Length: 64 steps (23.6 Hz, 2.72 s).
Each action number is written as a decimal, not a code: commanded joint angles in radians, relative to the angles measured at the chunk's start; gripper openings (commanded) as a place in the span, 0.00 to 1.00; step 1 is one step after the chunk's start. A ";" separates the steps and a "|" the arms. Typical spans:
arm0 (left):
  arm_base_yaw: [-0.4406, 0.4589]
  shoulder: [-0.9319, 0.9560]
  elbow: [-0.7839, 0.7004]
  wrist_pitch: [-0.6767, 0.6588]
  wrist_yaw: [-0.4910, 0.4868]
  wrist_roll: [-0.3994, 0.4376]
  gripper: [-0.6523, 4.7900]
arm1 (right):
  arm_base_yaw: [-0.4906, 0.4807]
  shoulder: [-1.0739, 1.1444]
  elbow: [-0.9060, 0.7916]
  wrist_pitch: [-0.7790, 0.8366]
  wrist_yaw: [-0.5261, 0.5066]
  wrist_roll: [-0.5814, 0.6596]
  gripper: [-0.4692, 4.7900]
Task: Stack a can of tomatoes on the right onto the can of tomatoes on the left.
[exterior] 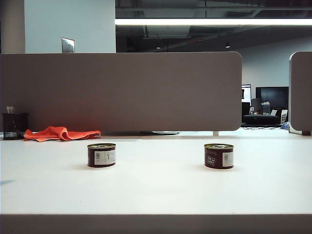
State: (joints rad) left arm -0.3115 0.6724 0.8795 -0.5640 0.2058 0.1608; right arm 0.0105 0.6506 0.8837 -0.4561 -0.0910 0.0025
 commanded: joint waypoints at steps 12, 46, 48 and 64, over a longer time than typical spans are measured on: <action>-0.001 0.041 0.005 0.036 -0.074 -0.072 0.77 | 0.307 0.481 0.077 -0.006 0.070 -0.135 1.00; -0.001 0.052 0.005 0.041 -0.071 -0.175 0.92 | 0.391 1.220 0.507 -0.278 0.100 0.166 1.00; -0.001 0.052 0.005 0.041 -0.071 -0.175 0.92 | 0.392 1.222 0.507 -0.277 0.101 0.166 1.00; -0.001 0.052 0.005 0.041 -0.072 -0.172 0.92 | 0.393 1.222 0.507 -0.288 0.118 0.166 0.67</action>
State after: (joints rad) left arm -0.3119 0.7261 0.8806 -0.5350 0.1310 -0.0158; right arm 0.4019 1.8763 1.3869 -0.7429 0.0238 0.1669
